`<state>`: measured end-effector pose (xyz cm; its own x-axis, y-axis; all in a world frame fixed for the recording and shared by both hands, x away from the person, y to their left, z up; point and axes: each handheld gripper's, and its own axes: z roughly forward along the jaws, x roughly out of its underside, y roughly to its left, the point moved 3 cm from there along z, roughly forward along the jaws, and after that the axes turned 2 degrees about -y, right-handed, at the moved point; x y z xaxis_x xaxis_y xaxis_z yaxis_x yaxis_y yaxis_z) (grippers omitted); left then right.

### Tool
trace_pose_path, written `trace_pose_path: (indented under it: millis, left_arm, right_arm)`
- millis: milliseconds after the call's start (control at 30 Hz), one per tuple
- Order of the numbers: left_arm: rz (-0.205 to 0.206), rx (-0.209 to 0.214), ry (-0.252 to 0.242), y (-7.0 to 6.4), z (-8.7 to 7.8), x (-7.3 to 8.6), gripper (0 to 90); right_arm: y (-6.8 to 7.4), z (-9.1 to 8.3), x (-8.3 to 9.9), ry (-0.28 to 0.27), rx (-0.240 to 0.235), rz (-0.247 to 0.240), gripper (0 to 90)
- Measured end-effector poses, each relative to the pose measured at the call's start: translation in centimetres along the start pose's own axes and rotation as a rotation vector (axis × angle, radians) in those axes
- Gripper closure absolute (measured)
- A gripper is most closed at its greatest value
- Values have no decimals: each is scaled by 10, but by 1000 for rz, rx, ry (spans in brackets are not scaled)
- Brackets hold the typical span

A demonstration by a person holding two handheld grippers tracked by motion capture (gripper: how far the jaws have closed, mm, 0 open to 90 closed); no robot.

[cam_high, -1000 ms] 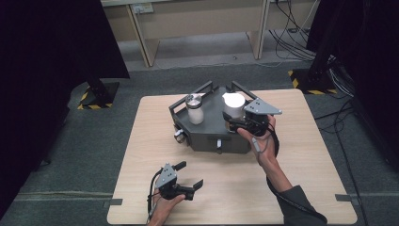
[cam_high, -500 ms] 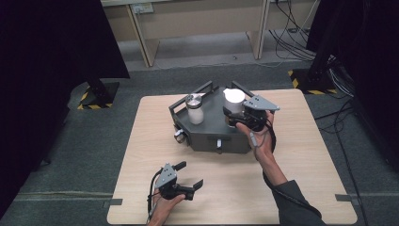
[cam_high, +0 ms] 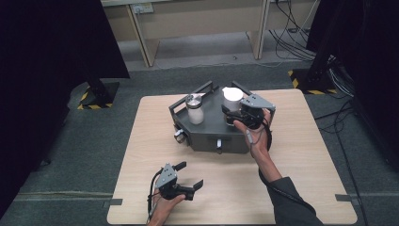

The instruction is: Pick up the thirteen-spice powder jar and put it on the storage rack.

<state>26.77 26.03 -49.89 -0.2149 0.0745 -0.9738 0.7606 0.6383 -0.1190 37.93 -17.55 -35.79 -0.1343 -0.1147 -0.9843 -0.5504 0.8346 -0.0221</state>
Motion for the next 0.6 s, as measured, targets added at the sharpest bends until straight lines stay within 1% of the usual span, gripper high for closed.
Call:
trace_pose_path:
  millis: [400, 600]
  left_arm:
    - [-1, 1, 0, 0, 0, 0, 3]
    - [-1, 1, 0, 0, 0, 0, 3]
  right_arm:
    - [-1, 7, 4, -4, 34, -15, 307]
    - [1, 10, 6, 4, 38, -24, 307]
